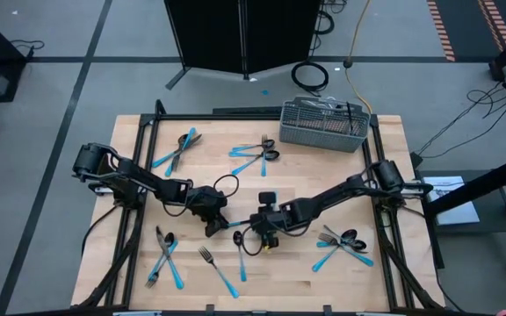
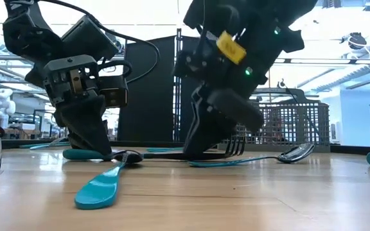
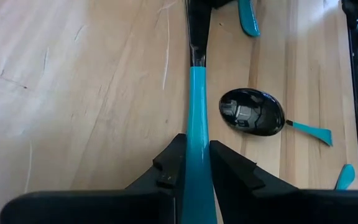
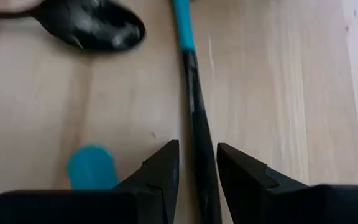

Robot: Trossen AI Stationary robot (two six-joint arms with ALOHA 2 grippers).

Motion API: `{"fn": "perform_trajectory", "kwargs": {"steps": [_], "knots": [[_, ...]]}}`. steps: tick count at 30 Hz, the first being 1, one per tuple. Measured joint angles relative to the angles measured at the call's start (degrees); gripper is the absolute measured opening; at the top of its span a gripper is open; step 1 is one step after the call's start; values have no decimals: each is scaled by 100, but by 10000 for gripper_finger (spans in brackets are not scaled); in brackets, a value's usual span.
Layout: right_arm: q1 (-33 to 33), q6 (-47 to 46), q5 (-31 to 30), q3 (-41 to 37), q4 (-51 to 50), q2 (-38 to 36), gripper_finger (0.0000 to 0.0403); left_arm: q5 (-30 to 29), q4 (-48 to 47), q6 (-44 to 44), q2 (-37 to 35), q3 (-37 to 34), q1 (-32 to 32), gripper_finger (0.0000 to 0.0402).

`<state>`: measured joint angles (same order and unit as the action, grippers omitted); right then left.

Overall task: Sort silverware
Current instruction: Put the blue knife into the right of the blue utensil organizer

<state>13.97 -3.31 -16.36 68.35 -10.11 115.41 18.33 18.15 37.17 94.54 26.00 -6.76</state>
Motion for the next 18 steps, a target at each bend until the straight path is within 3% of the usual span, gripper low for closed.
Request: {"fn": "perform_trajectory", "kwargs": {"steps": [4, 9, 18], "knots": [[-93, -203, -214, -156, 62, 20, 84, 101, 43, -18, 0, -2, 4, 68], [-206, -175, -118, -314, 129, 4, 15, 156, 131, -43, 0, -18, 6, 68], [-225, -6, -39, -324, 262, -65, 2, -90, 358, -766, -537, -68, 112, 68]]}}
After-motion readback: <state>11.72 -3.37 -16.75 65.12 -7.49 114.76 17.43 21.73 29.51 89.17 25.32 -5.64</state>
